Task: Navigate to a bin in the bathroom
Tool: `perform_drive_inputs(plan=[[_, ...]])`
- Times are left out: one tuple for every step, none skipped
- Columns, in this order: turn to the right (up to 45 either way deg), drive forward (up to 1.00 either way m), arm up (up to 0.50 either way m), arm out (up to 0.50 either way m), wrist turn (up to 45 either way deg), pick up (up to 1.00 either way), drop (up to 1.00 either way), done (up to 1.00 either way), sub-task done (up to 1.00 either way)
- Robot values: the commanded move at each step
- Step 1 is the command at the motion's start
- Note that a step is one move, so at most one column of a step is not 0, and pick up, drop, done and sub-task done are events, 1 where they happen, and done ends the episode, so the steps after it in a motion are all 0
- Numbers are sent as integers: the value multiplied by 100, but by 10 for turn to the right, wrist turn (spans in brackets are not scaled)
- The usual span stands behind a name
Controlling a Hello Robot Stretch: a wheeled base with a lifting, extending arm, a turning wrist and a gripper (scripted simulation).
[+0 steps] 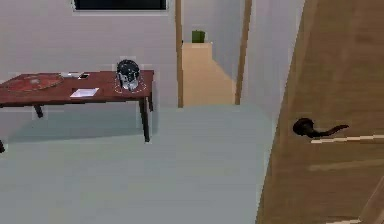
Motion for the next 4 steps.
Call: perform_drive_inputs(plan=[[0, 100, 0, 0, 0, 0, 0, 0, 0], [360, 0, 0, 0, 0, 0, 0, 0, 0], [0, 45, 0, 0, 0, 0, 0, 0, 0], [450, 0, 0, 0, 0, 0, 0, 0, 0]])
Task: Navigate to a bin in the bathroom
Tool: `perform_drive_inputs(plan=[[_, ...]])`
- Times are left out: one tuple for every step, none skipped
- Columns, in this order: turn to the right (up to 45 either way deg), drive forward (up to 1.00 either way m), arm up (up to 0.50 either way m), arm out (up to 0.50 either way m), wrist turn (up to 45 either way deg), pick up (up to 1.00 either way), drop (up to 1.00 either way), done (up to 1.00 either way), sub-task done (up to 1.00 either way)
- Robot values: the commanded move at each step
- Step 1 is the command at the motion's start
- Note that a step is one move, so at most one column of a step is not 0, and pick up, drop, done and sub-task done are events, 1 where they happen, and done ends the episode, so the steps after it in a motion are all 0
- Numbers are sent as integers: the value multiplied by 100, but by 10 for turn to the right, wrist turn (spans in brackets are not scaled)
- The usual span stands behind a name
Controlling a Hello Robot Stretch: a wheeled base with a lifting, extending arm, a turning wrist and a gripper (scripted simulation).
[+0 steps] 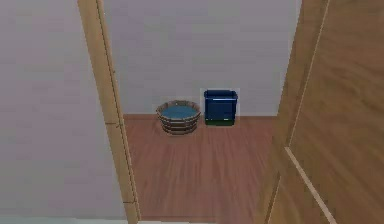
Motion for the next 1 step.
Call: perform_drive_inputs(plan=[[0, 50, 0, 0, 0, 0, 0, 0, 0]])
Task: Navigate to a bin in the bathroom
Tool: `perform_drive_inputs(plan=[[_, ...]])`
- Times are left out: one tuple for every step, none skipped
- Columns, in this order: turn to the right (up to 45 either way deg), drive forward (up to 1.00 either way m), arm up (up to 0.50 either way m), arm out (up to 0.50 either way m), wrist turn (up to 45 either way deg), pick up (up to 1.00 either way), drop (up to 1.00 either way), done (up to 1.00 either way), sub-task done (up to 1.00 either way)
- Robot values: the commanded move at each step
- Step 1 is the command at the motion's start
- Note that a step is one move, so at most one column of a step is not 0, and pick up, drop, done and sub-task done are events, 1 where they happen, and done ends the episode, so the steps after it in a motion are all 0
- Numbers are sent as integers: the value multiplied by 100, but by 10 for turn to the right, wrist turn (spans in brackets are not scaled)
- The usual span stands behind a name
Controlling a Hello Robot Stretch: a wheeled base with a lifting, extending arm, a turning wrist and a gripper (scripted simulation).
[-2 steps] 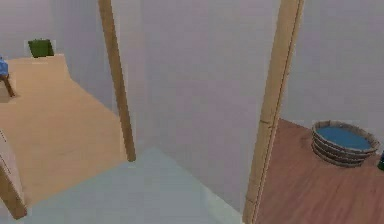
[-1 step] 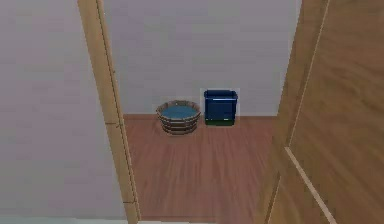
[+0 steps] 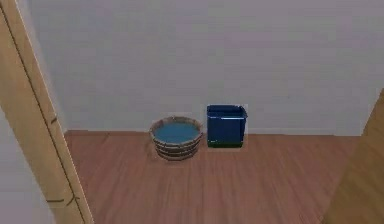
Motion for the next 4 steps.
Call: perform_drive_inputs(plan=[[30, 0, 0, 0, 0, 0, 0, 0, 0], [0, 100, 0, 0, 0, 0, 0, 0, 0], [60, 0, 0, 0, 0, 0, 0, 0, 0], [0, 15, 0, 0, 0, 0, 0, 0, 0]])
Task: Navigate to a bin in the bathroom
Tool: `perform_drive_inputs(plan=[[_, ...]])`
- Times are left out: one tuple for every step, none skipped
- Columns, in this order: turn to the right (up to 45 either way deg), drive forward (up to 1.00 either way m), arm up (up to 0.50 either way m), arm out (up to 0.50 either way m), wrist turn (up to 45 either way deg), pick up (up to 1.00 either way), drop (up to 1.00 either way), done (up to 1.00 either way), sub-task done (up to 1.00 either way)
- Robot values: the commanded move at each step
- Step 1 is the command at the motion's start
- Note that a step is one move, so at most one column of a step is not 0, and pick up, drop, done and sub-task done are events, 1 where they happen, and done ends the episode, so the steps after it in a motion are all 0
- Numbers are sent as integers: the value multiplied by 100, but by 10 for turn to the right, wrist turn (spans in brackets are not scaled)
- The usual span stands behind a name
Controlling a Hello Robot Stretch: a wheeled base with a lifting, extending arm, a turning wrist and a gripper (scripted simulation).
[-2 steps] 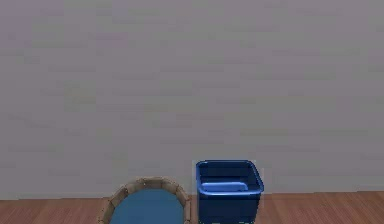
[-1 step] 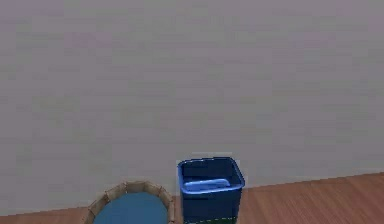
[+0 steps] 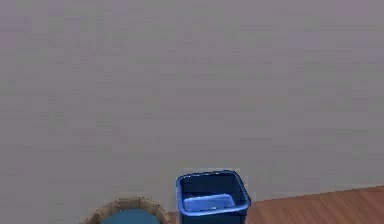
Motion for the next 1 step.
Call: perform_drive_inputs(plan=[[0, 0, 0, 0, 0, 0, 0, 100, 0]])
